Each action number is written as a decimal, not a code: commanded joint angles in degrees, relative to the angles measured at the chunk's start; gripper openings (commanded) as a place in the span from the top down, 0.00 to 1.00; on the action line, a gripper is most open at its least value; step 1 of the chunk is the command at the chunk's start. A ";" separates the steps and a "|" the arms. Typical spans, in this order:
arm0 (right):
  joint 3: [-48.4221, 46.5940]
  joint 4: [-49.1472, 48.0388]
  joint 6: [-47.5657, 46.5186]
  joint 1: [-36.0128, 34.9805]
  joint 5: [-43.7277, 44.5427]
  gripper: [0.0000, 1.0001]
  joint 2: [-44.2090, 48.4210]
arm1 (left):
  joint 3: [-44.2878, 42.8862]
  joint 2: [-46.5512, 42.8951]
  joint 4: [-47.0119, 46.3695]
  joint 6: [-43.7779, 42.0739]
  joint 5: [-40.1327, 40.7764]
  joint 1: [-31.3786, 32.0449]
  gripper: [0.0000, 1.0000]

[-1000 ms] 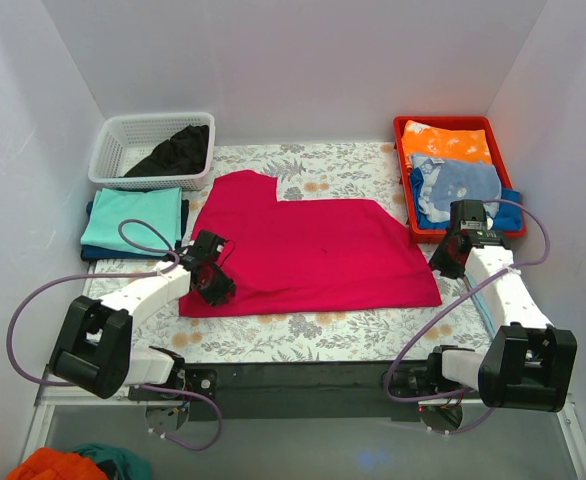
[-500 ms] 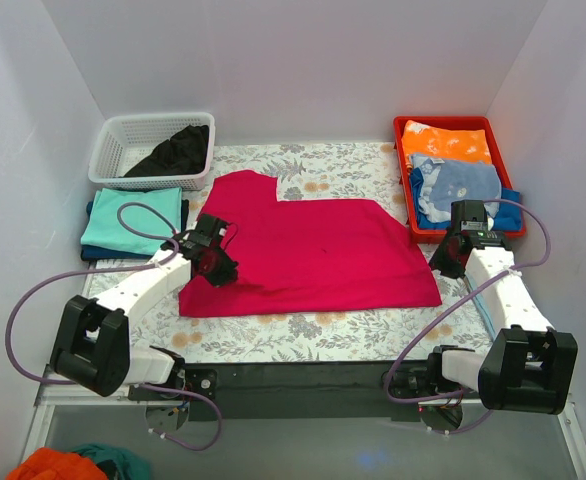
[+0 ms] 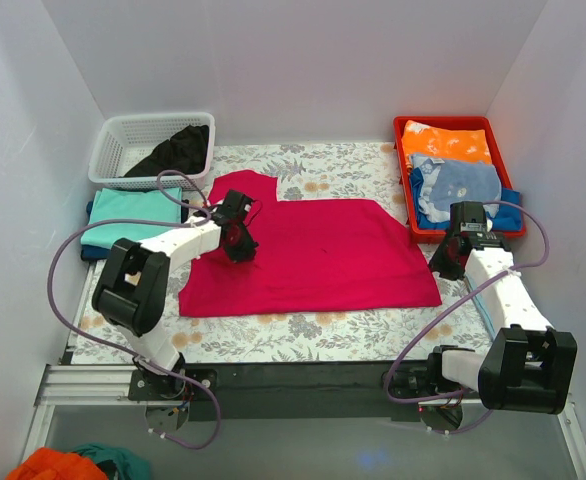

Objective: Fold and stack the t-shirts
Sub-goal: Fold the tshirt

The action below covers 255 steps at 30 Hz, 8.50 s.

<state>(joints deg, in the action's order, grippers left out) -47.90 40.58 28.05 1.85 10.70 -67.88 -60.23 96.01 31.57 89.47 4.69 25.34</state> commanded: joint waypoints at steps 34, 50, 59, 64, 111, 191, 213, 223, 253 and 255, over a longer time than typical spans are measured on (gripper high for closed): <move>3.60 -3.66 -4.85 -8.69 -4.99 0.55 -1.37 | 12.93 -16.37 8.94 7.99 8.59 2.96 0.48; 8.16 -9.82 -5.20 -17.75 -9.20 0.55 -19.84 | 25.95 -22.26 15.27 16.08 -0.11 -10.31 0.48; 13.62 -4.12 -2.22 -17.84 -13.86 0.57 -14.66 | 29.56 -33.85 22.65 22.41 -3.46 -10.58 0.48; 15.73 -0.42 0.24 -17.84 -17.10 0.58 -11.32 | 26.92 -36.85 29.75 24.87 -1.79 -10.58 0.48; -16.34 -5.16 -5.82 -29.25 -3.85 0.58 -24.84 | -27.51 15.63 -2.74 -14.51 19.83 -10.58 0.60; -9.58 7.68 4.64 -35.77 6.00 0.55 -14.74 | -47.44 33.55 9.65 -8.61 16.41 -12.69 0.57; -9.32 6.88 4.64 -35.77 6.70 0.56 -17.90 | -30.04 20.37 10.62 -12.21 7.36 -12.69 0.64; -8.17 5.39 4.11 -35.86 6.09 0.57 -18.69 | -20.64 9.64 5.17 -16.60 -1.25 -11.90 0.67; -7.56 3.72 2.62 -36.04 6.09 0.59 -21.51 | -5.43 -2.57 0.52 -21.28 -9.20 -4.07 0.69; -7.38 3.54 2.53 -36.04 6.00 0.59 -21.51 | -5.60 -5.02 -0.37 -20.31 -1.75 -4.07 0.66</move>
<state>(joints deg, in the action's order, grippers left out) -56.25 44.84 31.09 -33.89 16.36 -88.99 -65.43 99.02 34.15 67.48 -9.56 21.96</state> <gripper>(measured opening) 0.413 0.314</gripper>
